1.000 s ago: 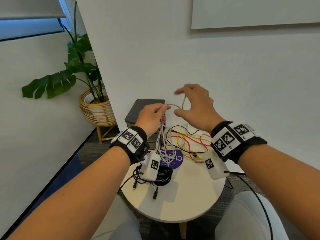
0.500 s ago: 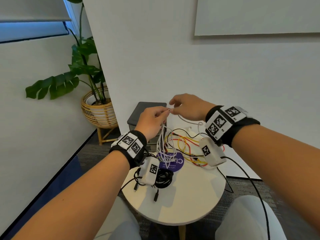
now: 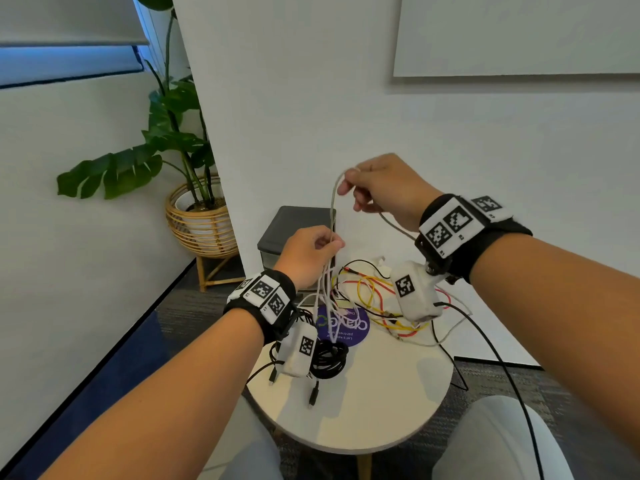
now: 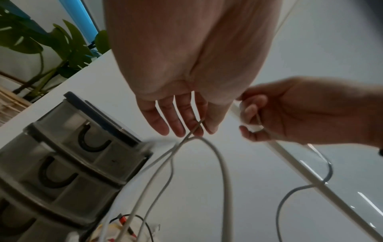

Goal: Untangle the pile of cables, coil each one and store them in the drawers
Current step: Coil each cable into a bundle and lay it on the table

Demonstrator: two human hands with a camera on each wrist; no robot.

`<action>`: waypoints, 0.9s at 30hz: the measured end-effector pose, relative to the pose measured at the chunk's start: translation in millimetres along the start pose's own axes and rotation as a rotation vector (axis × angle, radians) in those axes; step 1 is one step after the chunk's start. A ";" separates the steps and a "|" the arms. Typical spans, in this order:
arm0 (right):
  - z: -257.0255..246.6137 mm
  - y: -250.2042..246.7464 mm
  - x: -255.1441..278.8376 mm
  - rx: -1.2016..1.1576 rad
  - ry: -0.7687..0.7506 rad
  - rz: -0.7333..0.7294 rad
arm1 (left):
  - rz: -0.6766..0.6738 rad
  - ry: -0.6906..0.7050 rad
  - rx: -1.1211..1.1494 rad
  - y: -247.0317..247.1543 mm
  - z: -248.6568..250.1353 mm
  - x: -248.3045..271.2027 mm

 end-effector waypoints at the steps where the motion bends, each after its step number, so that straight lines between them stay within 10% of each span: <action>1: -6.1 -2.7 -0.6 -0.052 -0.018 0.034 | -0.004 -0.010 0.006 1.1 -1.2 0.3; 10: -54.0 -35.5 3.6 -0.419 -0.185 0.373 | -0.102 -0.072 -0.016 3.2 -7.0 -4.4; 18: -61.6 -45.1 9.3 -0.543 -0.250 0.293 | -0.103 -0.026 0.005 -1.1 8.1 -6.1; 27: -1.3 -36.2 14.7 -0.204 0.191 0.304 | 0.013 -0.056 -0.053 -10.5 11.2 -6.3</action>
Point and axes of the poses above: each hand's wrist, its own x-axis away from the middle knuckle, its own y-axis out of the palm, z = x × y, the point moved 1 cm from there along -x, towards the middle knuckle, and after that the axes turned 5 degrees about -z, right-handed, at the moved point
